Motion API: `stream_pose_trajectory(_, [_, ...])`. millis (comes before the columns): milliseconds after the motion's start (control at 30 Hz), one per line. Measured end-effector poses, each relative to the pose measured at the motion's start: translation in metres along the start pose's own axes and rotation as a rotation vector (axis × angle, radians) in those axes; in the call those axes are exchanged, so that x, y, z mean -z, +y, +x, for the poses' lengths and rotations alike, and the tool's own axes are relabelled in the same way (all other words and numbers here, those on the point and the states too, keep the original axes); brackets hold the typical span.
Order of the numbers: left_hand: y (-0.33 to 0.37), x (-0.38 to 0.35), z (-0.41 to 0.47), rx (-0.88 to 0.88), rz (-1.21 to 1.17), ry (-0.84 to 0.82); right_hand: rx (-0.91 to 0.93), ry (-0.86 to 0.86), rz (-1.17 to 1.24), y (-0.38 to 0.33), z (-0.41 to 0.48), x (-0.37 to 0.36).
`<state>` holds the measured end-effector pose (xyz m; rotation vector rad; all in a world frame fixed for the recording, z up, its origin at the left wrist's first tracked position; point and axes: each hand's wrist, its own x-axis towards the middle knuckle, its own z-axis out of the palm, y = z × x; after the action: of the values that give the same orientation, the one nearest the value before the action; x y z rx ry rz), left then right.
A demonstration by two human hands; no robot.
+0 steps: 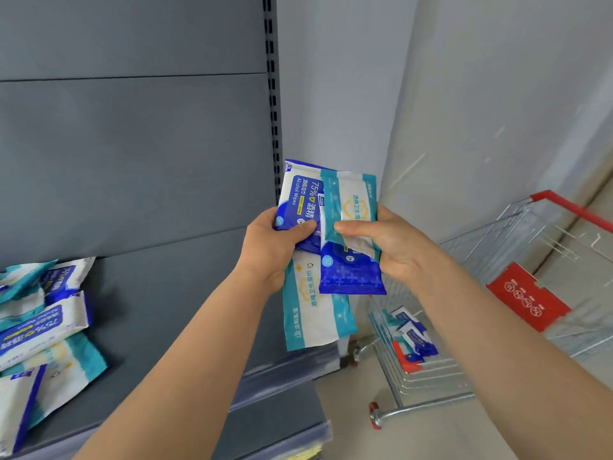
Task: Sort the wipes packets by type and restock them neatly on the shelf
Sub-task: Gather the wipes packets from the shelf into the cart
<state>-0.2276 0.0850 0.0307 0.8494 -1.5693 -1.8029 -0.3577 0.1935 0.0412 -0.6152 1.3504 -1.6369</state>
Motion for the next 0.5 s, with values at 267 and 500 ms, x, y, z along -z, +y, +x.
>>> stream_pose_trajectory(267, [-0.059, -0.182, 0.028, 0.088, -0.043, -0.101, -0.046, 0.151, 0.017, -0.015, -0.020, 0.185])
stream_pose_trajectory(500, [-0.147, -0.293, 0.081, 0.277, -0.041, -0.121, -0.211, 0.241, 0.005, 0.015, 0.015, 0.323])
